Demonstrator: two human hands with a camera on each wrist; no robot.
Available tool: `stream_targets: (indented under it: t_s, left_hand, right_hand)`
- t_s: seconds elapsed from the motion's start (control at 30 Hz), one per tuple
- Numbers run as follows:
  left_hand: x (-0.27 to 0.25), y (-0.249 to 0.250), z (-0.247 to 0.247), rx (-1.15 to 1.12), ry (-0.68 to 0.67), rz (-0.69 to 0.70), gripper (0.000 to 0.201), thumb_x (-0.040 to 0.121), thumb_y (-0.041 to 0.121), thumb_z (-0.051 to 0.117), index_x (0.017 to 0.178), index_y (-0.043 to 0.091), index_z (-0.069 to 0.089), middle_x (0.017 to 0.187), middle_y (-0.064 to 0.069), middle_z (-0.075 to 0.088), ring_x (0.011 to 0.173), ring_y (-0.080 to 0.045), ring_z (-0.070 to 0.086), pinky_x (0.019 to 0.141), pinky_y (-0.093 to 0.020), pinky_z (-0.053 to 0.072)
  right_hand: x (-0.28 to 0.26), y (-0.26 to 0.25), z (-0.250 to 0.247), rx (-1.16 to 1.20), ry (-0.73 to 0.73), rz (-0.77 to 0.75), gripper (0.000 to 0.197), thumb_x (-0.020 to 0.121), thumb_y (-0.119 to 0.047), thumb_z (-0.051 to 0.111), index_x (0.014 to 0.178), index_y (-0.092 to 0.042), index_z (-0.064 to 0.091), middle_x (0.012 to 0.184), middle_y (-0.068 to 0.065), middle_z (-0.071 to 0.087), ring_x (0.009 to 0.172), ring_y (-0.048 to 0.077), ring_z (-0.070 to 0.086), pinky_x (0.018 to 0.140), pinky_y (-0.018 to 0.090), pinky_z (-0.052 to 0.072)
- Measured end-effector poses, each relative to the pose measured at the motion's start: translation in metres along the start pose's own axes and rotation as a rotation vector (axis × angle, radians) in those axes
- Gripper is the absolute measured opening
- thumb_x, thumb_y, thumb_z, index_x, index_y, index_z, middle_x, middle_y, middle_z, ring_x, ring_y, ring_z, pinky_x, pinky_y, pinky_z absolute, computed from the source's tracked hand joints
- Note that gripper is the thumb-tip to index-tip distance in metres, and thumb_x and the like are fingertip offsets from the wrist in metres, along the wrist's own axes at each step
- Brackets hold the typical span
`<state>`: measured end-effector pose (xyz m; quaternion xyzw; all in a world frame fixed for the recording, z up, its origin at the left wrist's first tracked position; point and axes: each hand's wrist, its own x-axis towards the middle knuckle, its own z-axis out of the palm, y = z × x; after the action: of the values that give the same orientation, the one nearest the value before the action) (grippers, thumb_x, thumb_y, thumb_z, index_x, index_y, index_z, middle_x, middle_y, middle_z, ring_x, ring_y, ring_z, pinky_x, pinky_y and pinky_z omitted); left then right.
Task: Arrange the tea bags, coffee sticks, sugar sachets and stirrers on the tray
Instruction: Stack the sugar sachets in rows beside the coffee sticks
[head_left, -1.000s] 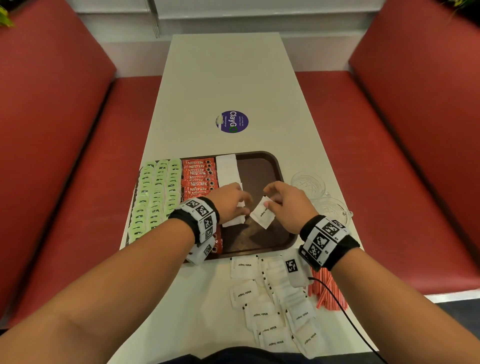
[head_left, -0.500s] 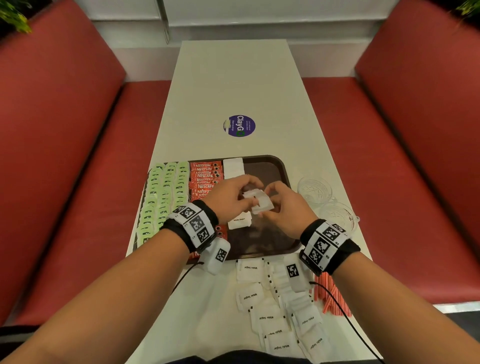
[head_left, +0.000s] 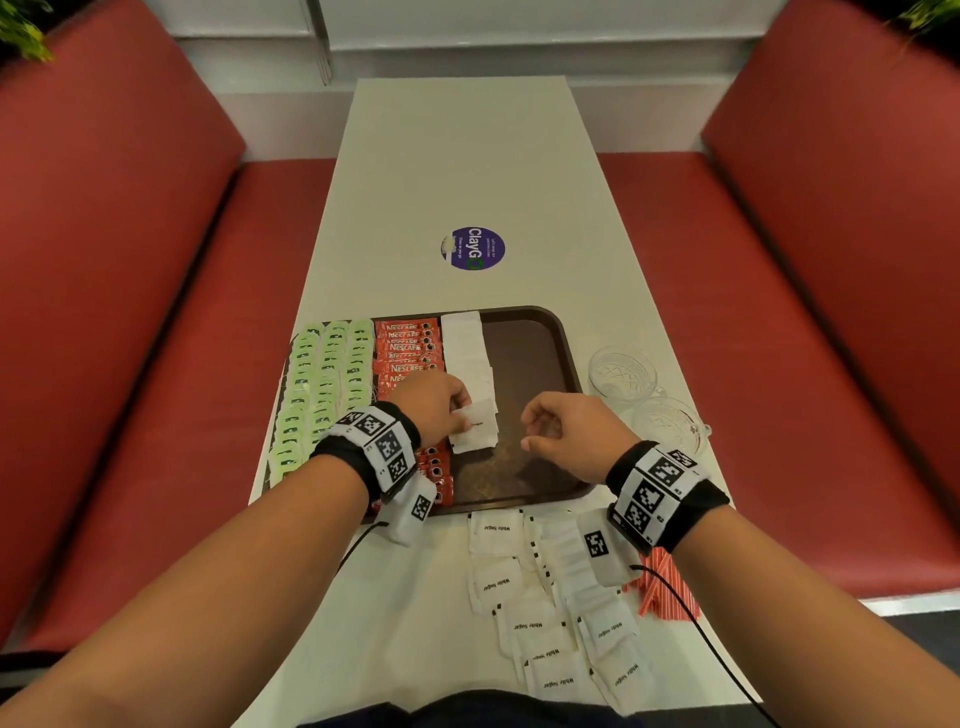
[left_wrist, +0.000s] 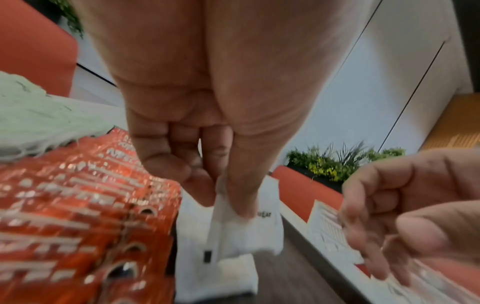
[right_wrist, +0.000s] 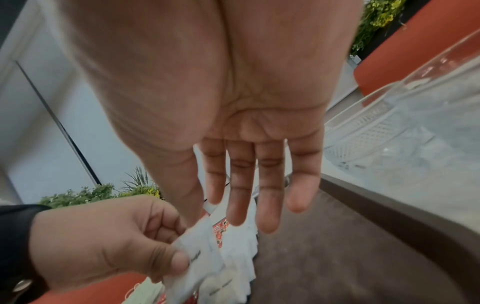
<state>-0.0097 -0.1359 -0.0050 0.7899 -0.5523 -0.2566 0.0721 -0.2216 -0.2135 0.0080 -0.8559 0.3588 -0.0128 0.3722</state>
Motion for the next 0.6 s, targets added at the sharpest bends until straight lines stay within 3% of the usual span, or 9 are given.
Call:
stream_targets:
  t_s: [0.13, 0.3, 0.43, 0.6]
  left_hand:
    - [0.004, 0.002, 0.021, 0.106, -0.078, -0.015, 0.026, 0.084, 0.032, 0.077, 0.106, 0.023, 0.068, 0.101, 0.005, 0.063, 0.092, -0.014, 0.056, 0.078, -0.026, 0.046]
    - [0.01, 0.007, 0.032, 0.165, -0.024, -0.071, 0.021, 0.083, 0.035, 0.076, 0.098, 0.028, 0.063, 0.103, 0.003, 0.066, 0.092, -0.018, 0.059, 0.076, -0.029, 0.048]
    - [0.009, 0.012, 0.033, 0.271, 0.024, -0.044, 0.029, 0.084, 0.036, 0.073, 0.107, 0.029, 0.058, 0.106, 0.002, 0.059, 0.097, -0.021, 0.058, 0.085, -0.036, 0.051]
    - [0.003, 0.018, 0.037, 0.382, -0.032, 0.013, 0.019, 0.093, 0.027, 0.062, 0.111, 0.033, 0.063, 0.116, -0.003, 0.057, 0.103, -0.025, 0.057, 0.089, -0.037, 0.051]
  right_hand:
    - [-0.014, 0.011, 0.002, -0.094, -0.093, 0.018, 0.02, 0.085, -0.03, 0.077, 0.099, -0.028, 0.063, 0.091, -0.015, 0.064, 0.08, -0.004, 0.055, 0.072, 0.013, 0.041]
    - [-0.034, 0.026, 0.006, -0.171, -0.155, 0.033, 0.027, 0.083, -0.032, 0.079, 0.105, -0.024, 0.067, 0.097, -0.011, 0.068, 0.077, -0.001, 0.056, 0.073, 0.019, 0.045]
    - [-0.052, 0.033, 0.007, -0.203, -0.194, 0.042, 0.03, 0.081, -0.036, 0.079, 0.107, -0.026, 0.067, 0.097, -0.013, 0.066, 0.083, 0.002, 0.058, 0.078, 0.024, 0.051]
    - [-0.075, 0.036, 0.007, -0.256, -0.229, 0.019, 0.038, 0.079, -0.043, 0.08, 0.111, -0.029, 0.064, 0.1, -0.015, 0.062, 0.077, -0.002, 0.051, 0.068, 0.017, 0.04]
